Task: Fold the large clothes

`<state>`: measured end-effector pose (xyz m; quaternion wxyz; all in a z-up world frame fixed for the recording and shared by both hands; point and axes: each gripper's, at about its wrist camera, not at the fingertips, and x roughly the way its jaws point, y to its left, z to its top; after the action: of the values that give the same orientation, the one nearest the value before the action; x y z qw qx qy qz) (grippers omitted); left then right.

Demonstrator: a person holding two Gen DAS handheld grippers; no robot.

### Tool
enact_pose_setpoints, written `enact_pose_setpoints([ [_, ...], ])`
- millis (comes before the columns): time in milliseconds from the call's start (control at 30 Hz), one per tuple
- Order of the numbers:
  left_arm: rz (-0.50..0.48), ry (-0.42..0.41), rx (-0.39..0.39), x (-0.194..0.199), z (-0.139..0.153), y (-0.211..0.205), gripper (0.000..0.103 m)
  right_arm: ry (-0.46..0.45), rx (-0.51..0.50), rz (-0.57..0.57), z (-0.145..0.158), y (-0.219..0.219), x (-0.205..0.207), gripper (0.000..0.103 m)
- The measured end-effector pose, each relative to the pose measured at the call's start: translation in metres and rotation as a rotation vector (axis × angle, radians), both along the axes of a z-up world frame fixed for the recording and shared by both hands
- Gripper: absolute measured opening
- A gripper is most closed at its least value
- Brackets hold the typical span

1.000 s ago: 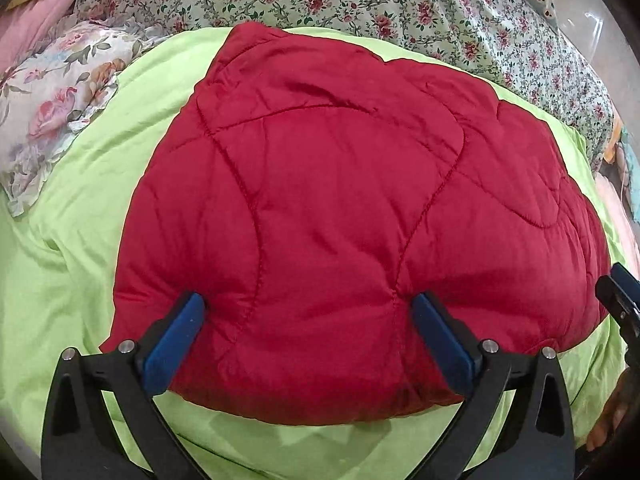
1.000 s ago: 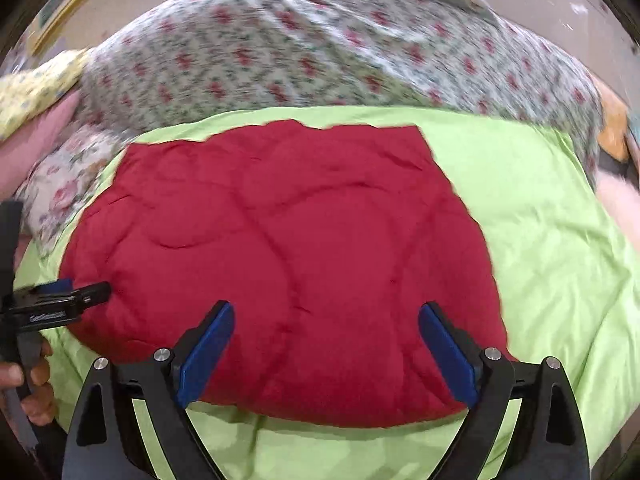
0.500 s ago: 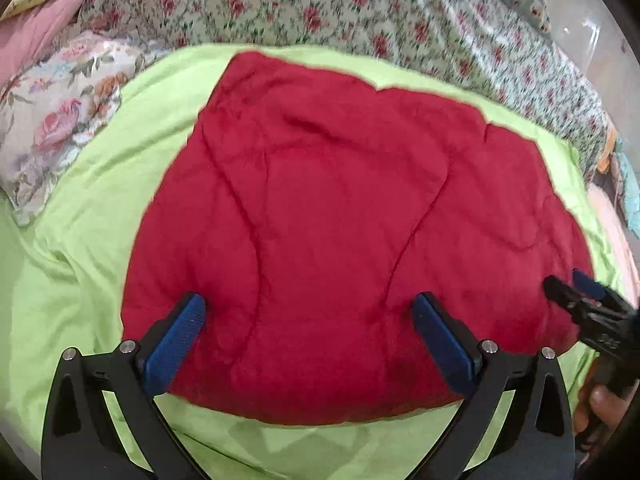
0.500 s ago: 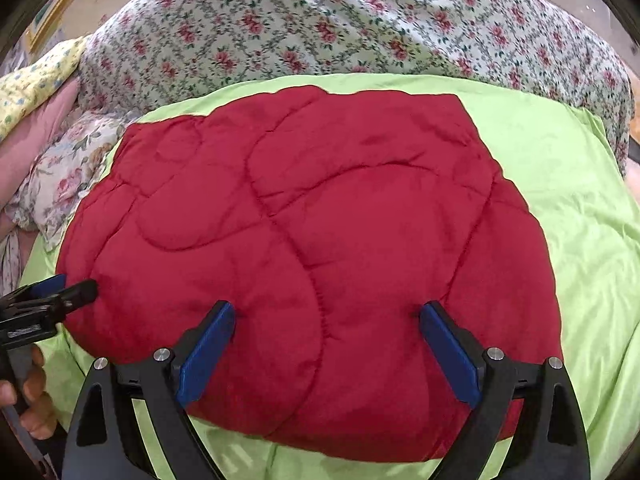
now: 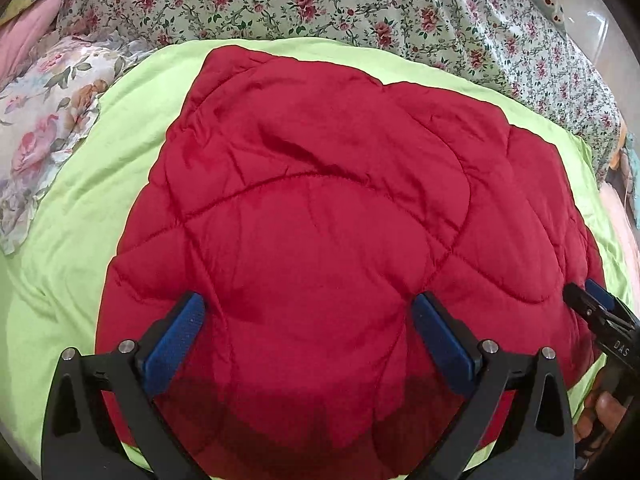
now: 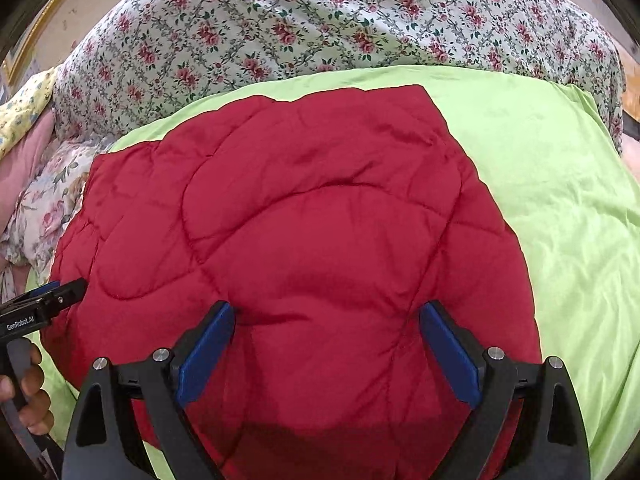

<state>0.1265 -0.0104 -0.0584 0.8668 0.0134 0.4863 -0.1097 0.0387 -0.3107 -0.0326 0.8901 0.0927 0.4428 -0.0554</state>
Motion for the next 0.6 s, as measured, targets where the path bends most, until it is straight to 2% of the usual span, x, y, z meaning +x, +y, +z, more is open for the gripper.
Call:
enact_pose_setpoints([
  [133,-0.001,-0.003,0.014,0.003,-0.003,-0.003,0.103,-0.001,-0.010,-0.013,0.002,0.001,0.001,0.095],
  [267,-0.001,-0.010,0.021,0.003,-0.005,-0.005,0.103,-0.059,-0.034,0.003,0.023,0.011,-0.005,0.094],
  [333,-0.001,-0.012,0.024,0.004,-0.005,-0.005,0.103,-0.056,-0.041,0.015,0.025,0.012,-0.003,0.094],
  [433,-0.002,-0.013,0.024,0.004,-0.005,-0.005,0.103,-0.008,-0.034,0.014,0.014,0.007,0.006,0.094],
  [600,-0.002,-0.012,0.031,0.005,-0.004,-0.007,0.103,-0.007,-0.039,0.014,0.003,0.002,0.011,0.096],
])
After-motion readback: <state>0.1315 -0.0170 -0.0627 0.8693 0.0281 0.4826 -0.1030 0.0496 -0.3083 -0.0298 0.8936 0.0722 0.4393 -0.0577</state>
